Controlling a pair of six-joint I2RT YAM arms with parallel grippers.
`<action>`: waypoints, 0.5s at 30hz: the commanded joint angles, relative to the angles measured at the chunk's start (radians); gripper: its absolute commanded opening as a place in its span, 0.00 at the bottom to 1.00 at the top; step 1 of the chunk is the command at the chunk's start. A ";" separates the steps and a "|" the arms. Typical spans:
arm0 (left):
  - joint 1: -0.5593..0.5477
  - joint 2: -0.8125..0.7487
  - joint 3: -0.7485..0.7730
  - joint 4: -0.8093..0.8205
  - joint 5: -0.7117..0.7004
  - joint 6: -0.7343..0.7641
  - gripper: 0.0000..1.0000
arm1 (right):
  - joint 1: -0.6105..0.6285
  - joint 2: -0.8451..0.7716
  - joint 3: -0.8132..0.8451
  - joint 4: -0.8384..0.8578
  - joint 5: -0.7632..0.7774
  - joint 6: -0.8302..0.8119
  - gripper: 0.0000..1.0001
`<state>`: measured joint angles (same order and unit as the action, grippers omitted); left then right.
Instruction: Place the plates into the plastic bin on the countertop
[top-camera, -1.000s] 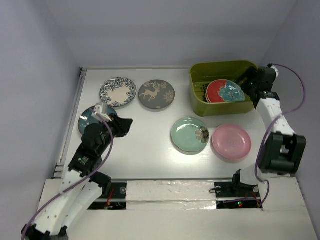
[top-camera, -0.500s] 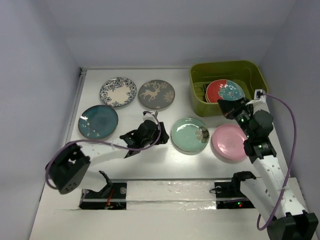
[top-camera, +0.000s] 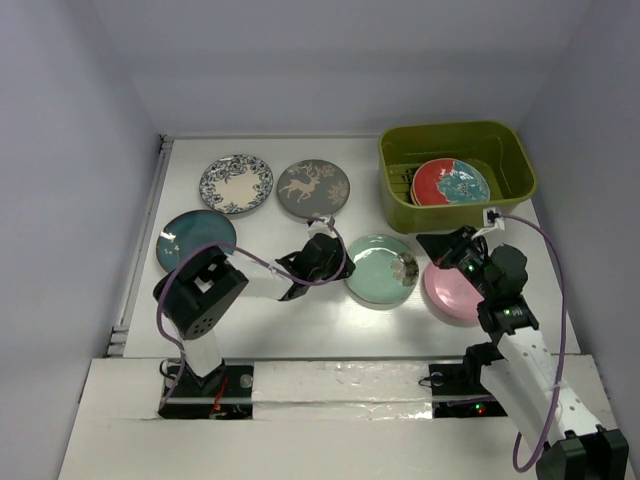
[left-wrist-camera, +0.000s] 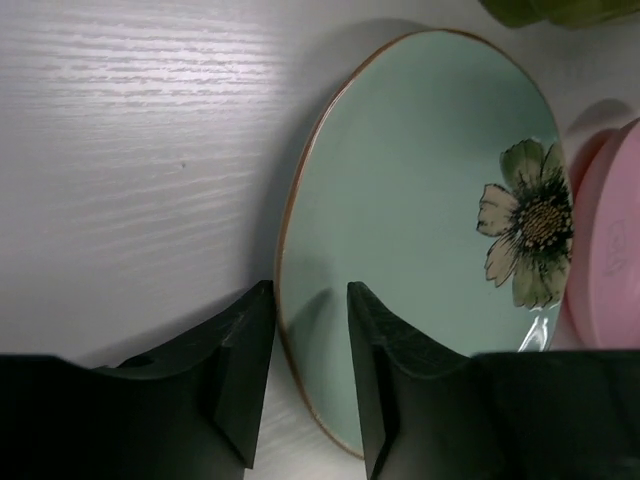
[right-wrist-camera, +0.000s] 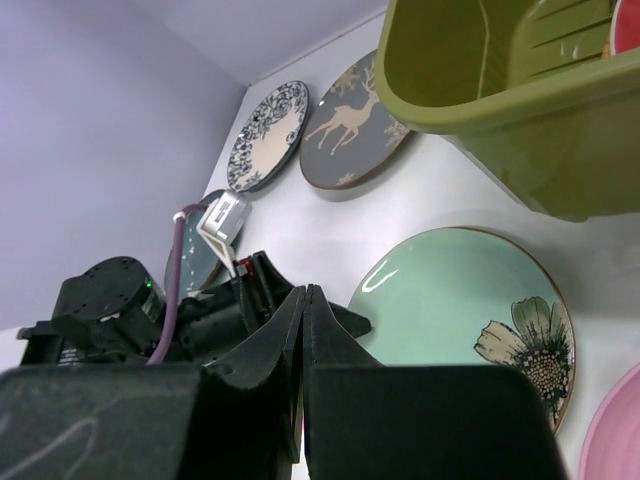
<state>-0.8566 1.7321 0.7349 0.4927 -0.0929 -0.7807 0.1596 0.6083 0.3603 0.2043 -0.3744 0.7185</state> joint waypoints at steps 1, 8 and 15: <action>-0.004 0.050 0.021 0.073 0.021 -0.058 0.30 | 0.011 -0.008 -0.015 0.096 -0.027 -0.014 0.00; -0.004 0.086 -0.040 0.176 -0.013 -0.140 0.00 | 0.011 0.011 -0.046 0.124 -0.064 -0.011 0.00; 0.025 -0.161 -0.218 0.201 -0.071 -0.154 0.00 | 0.265 0.102 -0.049 0.158 0.075 0.001 0.09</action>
<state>-0.8524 1.6932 0.5755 0.7124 -0.1013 -0.9527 0.3313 0.6746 0.2874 0.2989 -0.3698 0.7307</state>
